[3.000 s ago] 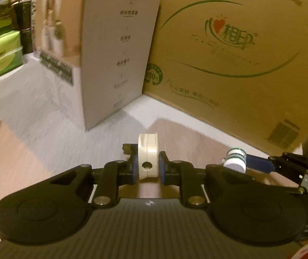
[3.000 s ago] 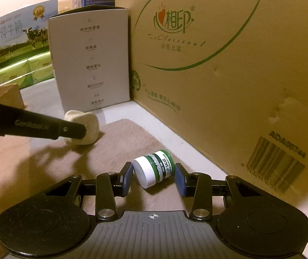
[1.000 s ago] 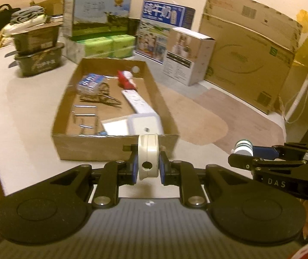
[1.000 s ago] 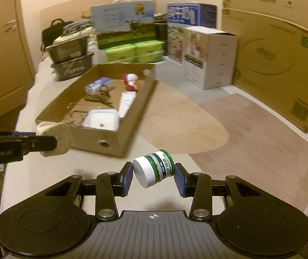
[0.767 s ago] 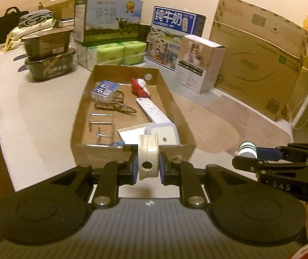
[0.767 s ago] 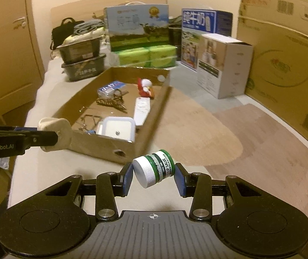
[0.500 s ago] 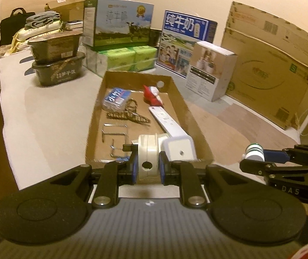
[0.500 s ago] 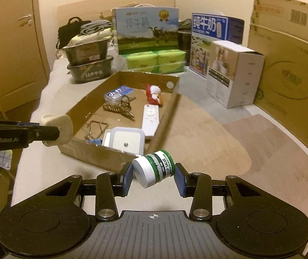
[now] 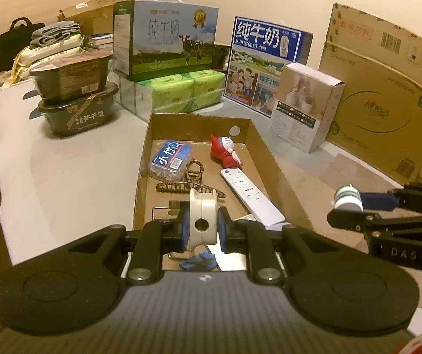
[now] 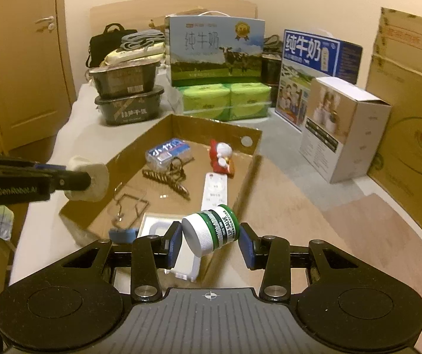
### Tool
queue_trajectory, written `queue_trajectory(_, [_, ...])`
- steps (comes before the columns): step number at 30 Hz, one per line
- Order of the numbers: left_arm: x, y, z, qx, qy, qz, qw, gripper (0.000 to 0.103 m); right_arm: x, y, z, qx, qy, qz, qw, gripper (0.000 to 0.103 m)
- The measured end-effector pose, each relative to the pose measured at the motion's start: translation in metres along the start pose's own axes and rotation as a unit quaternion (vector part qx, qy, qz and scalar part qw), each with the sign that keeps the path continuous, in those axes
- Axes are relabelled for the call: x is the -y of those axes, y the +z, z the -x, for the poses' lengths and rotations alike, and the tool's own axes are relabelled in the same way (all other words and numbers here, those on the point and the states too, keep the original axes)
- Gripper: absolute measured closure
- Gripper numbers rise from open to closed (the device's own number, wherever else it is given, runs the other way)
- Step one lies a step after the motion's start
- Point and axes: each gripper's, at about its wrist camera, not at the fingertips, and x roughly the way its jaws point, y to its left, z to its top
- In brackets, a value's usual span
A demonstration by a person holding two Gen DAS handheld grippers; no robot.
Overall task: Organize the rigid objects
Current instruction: 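Carry the plug adapter and bottle toward the cardboard tray, then lower both items into the tray and open both tools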
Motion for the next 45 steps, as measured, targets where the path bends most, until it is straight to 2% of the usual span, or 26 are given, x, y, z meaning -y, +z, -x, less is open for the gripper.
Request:
queue_trajectory(15, [-0.015,0.035,-0.066,-0.014,-0.007,-0.027,0.9995,0.086,0.012,0.035,-0.072,-0.010,0.018,0.022,1.000,0.061])
queue_trajectory(29, [-0.018,0.036,-0.114,-0.037,-0.017,-0.039,0.9984,0.086,0.019,0.042,-0.117,-0.017,0.030,0.028,0.999,0.061])
queue_trajectory(33, [-0.022,0.036,-0.111,-0.024,-0.007,-0.036,0.9990,0.079,0.021,0.043,-0.119,-0.015,0.030,0.026,0.999,0.061])
queue_trajectory(38, [-0.030,0.038,-0.097,-0.016,0.005,-0.029,0.9994,0.079,0.021,0.042,-0.116,-0.014,0.030,0.025,0.999,0.061])
queue_trajectory(45, [-0.032,0.035,-0.084,-0.021,0.004,-0.031,0.9993,0.079,0.014,0.042,-0.113,-0.016,0.035,0.022,0.999,0.061])
